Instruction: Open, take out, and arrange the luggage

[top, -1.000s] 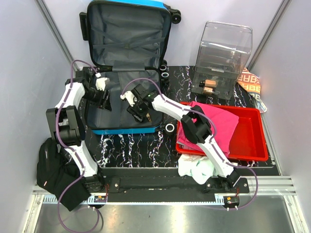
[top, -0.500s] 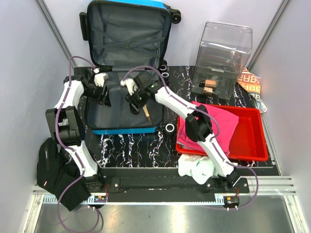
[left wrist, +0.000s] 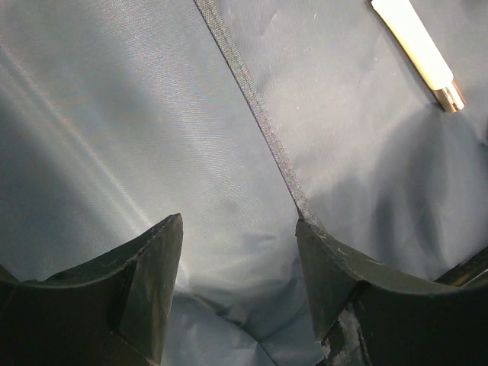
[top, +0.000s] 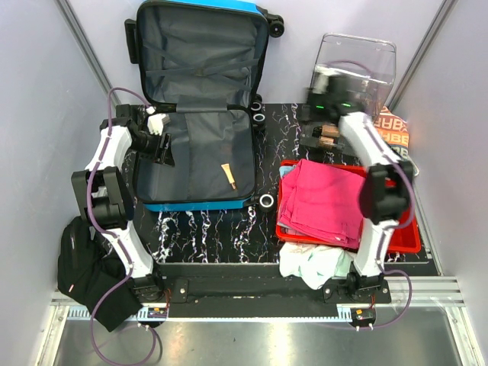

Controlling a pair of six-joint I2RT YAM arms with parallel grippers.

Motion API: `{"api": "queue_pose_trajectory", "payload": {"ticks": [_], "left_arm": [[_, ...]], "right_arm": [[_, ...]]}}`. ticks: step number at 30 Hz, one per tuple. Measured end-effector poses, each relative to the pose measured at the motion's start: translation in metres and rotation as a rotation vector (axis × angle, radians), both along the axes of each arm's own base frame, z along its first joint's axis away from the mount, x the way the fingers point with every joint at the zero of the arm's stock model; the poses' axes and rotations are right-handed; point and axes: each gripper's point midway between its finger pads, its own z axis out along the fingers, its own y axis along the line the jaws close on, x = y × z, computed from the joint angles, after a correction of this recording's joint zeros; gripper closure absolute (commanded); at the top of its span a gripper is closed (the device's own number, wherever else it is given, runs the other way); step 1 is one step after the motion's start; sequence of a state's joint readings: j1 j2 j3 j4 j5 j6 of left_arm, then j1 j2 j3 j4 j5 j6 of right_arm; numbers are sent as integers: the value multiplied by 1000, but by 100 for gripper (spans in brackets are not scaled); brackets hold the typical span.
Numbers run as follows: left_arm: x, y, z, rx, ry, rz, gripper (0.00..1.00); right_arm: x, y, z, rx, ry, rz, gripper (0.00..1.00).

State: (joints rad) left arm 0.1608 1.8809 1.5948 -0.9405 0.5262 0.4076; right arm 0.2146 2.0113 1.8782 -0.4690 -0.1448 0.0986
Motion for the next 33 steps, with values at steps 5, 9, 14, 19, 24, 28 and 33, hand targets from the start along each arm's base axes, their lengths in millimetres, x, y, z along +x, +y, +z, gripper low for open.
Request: {"api": "queue_pose_trajectory", "payload": {"ticks": [5, 9, 14, 19, 24, 28, 33], "left_arm": [[0, -1, 0, -5, 6, 9, 36], [0, -2, 0, -6, 7, 12, 36], [1, -1, 1, -5, 4, 12, 36], [1, -1, 1, -1, 5, 13, 36], [1, 0, 2, 4, 2, 14, 36], [1, 1, 2, 5, 2, 15, 36], [1, 1, 2, 5, 2, 15, 36]], "right_arm": [[-18, -156, -41, -65, 49, -386, 100], [-28, -183, -63, -89, 92, -461, 100], [-14, -193, -61, -86, 47, -485, 100], [5, -199, -71, -94, 39, -501, 93], [4, -203, -83, -113, 73, -517, 74], [2, -206, -84, -127, 80, -533, 59], [-2, -210, -88, -146, 100, -547, 38]]}}
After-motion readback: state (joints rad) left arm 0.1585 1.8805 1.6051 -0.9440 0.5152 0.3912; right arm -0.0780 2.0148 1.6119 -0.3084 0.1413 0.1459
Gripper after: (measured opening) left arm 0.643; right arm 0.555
